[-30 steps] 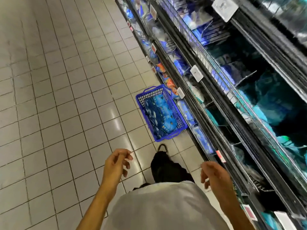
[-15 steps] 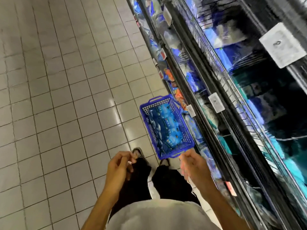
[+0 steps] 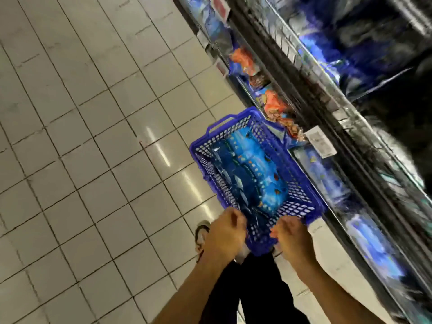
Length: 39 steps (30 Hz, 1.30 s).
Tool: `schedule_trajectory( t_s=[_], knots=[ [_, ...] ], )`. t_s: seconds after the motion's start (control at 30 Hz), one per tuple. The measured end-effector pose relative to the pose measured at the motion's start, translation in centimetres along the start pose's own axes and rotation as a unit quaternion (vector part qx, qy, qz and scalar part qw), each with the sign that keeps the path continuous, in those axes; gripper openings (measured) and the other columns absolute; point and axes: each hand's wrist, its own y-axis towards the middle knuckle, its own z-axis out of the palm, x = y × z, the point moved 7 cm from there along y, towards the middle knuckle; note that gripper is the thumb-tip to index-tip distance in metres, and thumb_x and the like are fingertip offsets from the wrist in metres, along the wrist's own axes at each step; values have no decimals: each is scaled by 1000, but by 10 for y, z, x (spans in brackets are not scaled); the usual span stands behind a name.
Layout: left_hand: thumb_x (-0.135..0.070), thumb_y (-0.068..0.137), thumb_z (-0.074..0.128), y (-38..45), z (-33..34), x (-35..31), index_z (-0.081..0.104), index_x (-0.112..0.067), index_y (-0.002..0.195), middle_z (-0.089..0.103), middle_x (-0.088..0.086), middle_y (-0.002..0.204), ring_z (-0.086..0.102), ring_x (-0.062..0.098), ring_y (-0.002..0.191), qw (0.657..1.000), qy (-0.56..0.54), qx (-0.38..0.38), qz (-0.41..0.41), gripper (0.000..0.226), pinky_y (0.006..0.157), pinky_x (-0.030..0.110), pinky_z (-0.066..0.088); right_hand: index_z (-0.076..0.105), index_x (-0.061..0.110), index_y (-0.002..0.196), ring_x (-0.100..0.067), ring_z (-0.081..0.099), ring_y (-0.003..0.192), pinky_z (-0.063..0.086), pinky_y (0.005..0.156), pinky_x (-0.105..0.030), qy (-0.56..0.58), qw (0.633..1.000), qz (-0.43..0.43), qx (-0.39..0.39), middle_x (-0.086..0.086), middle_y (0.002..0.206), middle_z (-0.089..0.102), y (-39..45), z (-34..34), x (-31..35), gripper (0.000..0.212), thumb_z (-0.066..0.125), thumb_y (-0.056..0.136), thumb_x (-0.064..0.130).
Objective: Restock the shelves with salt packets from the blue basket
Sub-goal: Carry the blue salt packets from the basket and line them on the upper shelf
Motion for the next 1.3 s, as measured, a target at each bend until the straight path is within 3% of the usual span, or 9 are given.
schedule_trajectory(
  t_s=[0.1, 0.27, 0.43, 0.6, 0.7, 0.83, 1.1, 1.17, 1.3],
  knots=[
    [-33, 100, 51, 82, 18, 17, 54, -29, 85, 65, -8, 83, 66, 25, 91, 997, 72, -8, 28, 16, 77, 34, 48, 61, 5, 81, -47, 66, 97, 54, 88, -59, -55, 997, 39, 31, -32, 96, 68, 78, 46, -38, 16, 57, 95, 12],
    [-30, 97, 54, 197, 54, 33, 57, -11, 108, 63, 12, 111, 60, 36, 110, 968, 217, -55, 112, 22, 87, 42, 48, 57, -4, 134, -37, 55, 129, 43, 105, -38, -127, 991, 37, 26, -22, 135, 61, 183, 92, -86, 41, 59, 99, 17],
    [-55, 95, 52, 274, 92, 8, 43, -7, 139, 50, 16, 139, 46, 35, 130, 798, 547, -108, 229, 66, 102, 47, 39, 55, -2, 136, -35, 54, 129, 44, 101, -34, -137, 979, 132, 68, -21, 139, 57, 247, 114, -128, 52, 61, 98, 33],
    [-65, 81, 69, 318, 110, 0, 45, -4, 137, 45, 23, 139, 44, 39, 129, 800, 551, -123, 204, 87, 101, 46, 41, 43, 0, 143, -40, 47, 133, 44, 109, -44, -99, 984, 147, -5, -22, 147, 47, 270, 124, -151, 88, 81, 80, 47],
    [-63, 78, 75, 323, 116, 3, 36, -3, 142, 51, 21, 137, 50, 39, 128, 845, 497, -124, 153, 97, 102, 45, 42, 31, 0, 141, -39, 52, 126, 49, 99, -41, -48, 976, 196, -86, -21, 142, 48, 262, 119, -163, 108, 89, 66, 51],
    [-57, 68, 85, 328, 119, 14, 59, -22, 128, 67, 7, 127, 63, 28, 118, 901, 420, -73, 84, 74, 97, 37, 45, 45, 7, 131, -26, 63, 102, 52, 90, -31, 103, 980, 145, -92, -9, 125, 64, 259, 115, -169, 79, 90, 70, 28],
    [-7, 78, 81, 316, 113, 33, 71, -10, 119, 74, 4, 95, 70, 17, 89, 990, 131, 33, 46, 43, 80, 23, 54, 62, 18, 130, -35, 67, 112, 53, 97, -61, 317, 937, 149, -14, -12, 122, 71, 234, 96, -158, 54, 76, 79, 5],
    [8, 80, 76, 289, 100, 36, 70, -4, 110, 75, -4, 81, 69, 6, 73, 996, -14, 72, 50, 33, 76, 21, 55, 66, 16, 128, -39, 66, 115, 53, 98, -59, 366, 911, 183, 50, -16, 125, 70, 215, 93, -144, 50, 76, 79, 11],
    [3, 82, 74, 215, 71, 45, 69, -7, 122, 77, 10, 111, 76, 19, 84, 959, -244, 143, -11, 42, 66, 32, 62, 76, 16, 118, -31, 74, 99, 61, 85, -45, 466, 848, 186, 171, -10, 112, 76, 151, 81, -99, 42, 73, 80, 33]
  ],
)
